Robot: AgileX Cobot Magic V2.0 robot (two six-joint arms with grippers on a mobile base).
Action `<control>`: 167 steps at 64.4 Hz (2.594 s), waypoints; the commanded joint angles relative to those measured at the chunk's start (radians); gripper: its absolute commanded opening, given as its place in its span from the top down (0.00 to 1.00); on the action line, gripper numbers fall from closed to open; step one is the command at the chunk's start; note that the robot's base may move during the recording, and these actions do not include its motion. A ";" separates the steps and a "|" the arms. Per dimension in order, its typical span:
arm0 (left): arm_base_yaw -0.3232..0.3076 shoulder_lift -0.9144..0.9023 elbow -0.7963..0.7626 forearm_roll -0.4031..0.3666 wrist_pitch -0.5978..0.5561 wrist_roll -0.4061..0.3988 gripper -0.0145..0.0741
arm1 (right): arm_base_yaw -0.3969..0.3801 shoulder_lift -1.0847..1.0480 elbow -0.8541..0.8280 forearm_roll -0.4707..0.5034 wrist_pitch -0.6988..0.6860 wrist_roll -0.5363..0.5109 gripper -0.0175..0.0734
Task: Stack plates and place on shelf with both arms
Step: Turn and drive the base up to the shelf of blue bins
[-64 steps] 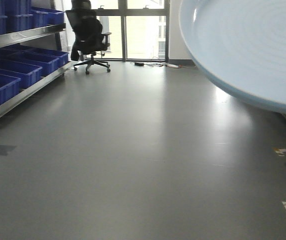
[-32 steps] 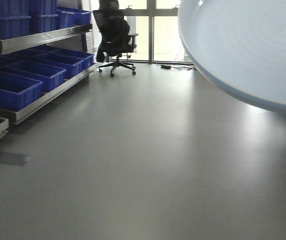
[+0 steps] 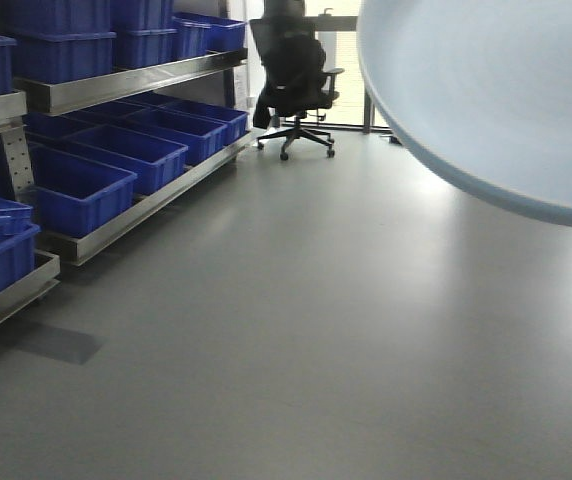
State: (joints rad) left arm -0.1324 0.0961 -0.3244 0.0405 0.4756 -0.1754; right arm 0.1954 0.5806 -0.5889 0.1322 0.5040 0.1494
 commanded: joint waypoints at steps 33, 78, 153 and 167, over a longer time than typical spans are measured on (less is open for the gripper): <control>-0.001 0.012 -0.025 0.000 -0.088 -0.012 0.74 | -0.006 -0.004 -0.030 0.003 -0.090 -0.005 0.78; -0.001 0.012 -0.025 0.000 -0.088 -0.012 0.74 | -0.006 -0.004 -0.030 0.003 -0.090 -0.005 0.78; -0.001 0.012 -0.025 0.000 -0.088 -0.012 0.74 | -0.006 -0.004 -0.030 0.003 -0.090 -0.005 0.78; -0.001 0.012 -0.025 0.000 -0.088 -0.012 0.74 | -0.006 -0.004 -0.030 0.003 -0.090 -0.005 0.78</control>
State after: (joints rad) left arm -0.1324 0.0961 -0.3244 0.0405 0.4756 -0.1754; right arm 0.1954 0.5806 -0.5889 0.1316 0.5040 0.1494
